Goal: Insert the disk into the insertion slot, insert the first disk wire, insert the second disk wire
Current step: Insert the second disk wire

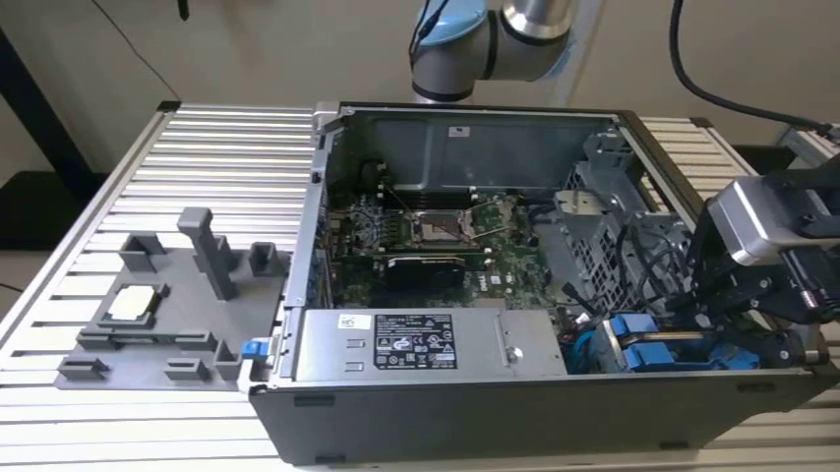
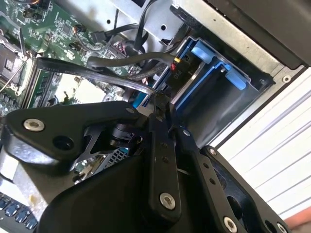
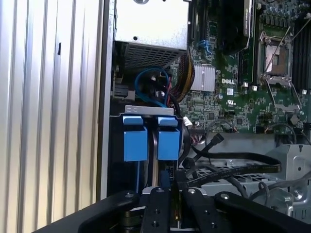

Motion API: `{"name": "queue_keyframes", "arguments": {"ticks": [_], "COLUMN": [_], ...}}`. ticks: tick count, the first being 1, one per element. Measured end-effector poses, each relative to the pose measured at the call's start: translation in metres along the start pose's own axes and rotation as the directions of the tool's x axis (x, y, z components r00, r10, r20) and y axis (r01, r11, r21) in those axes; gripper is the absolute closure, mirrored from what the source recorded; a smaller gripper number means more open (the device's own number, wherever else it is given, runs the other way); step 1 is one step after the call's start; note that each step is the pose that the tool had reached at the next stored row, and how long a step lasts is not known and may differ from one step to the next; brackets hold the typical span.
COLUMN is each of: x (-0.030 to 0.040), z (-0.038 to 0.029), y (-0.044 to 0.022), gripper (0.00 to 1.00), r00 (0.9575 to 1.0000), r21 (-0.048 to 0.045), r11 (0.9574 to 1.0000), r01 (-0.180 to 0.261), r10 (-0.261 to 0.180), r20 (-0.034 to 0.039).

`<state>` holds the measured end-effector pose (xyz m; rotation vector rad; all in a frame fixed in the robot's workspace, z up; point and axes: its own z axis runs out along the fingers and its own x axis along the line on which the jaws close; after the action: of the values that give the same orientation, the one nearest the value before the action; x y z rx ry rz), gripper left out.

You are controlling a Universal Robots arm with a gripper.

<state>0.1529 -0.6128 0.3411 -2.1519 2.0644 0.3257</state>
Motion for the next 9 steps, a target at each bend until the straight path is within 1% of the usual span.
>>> {"name": "queue_keyframes", "arguments": {"ticks": [4, 9], "x": [0.0004, 0.0007], "z": [0.0014, 0.0028], "y": [-0.0002, -0.0003], "gripper": [0.84, 0.84], "r00": [1.0, 0.9996], "r21": [0.0028, 0.0093], "r11": [1.0, 0.9995], "r01": [-0.006, -0.029], "r10": [0.006, 0.029], "r20": [0.0028, 0.0049]}}
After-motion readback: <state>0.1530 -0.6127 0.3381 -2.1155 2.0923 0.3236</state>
